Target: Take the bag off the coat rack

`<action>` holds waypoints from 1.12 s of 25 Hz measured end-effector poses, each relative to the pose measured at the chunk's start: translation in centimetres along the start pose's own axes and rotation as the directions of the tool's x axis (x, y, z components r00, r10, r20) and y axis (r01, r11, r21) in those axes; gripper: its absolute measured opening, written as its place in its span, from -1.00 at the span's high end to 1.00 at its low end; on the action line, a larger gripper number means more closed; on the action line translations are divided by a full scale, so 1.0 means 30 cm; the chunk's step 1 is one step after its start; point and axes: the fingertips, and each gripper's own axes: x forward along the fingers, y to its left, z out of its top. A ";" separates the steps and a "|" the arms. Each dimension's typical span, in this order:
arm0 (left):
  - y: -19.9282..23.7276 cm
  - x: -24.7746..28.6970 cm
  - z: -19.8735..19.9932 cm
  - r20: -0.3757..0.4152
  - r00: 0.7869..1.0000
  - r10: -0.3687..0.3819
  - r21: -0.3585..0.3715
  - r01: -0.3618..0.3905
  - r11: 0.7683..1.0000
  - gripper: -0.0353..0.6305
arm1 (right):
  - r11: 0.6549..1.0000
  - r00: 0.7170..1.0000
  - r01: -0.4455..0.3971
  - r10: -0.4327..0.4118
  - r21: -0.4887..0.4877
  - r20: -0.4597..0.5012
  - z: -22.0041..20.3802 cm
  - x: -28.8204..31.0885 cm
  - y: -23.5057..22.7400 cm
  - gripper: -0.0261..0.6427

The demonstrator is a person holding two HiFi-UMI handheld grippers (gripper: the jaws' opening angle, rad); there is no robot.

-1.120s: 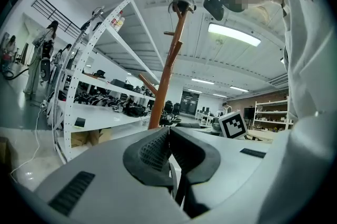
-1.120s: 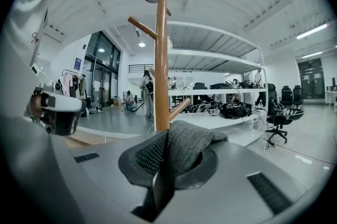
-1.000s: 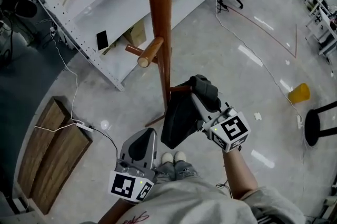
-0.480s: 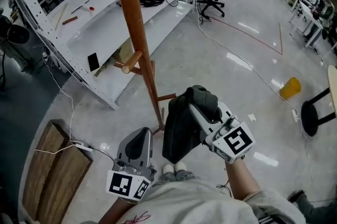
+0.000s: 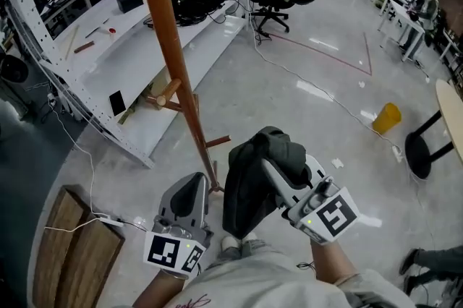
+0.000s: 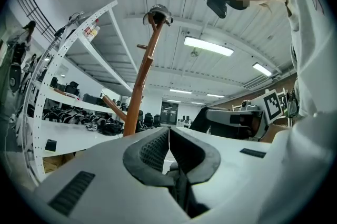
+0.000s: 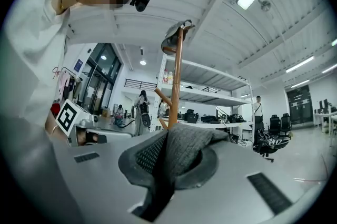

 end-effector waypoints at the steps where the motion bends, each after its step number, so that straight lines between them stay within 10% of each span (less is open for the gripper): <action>1: -0.007 -0.003 0.005 0.003 1.000 -0.006 0.007 0.006 1.000 0.84 | 1.000 1.000 0.003 -0.003 0.010 0.011 0.010 -0.014 0.005 0.82; 28: -0.615 -0.464 0.047 0.070 0.983 0.168 0.050 -0.172 0.984 0.84 | 0.979 0.978 -0.199 0.196 0.038 0.075 0.171 -0.611 0.392 0.82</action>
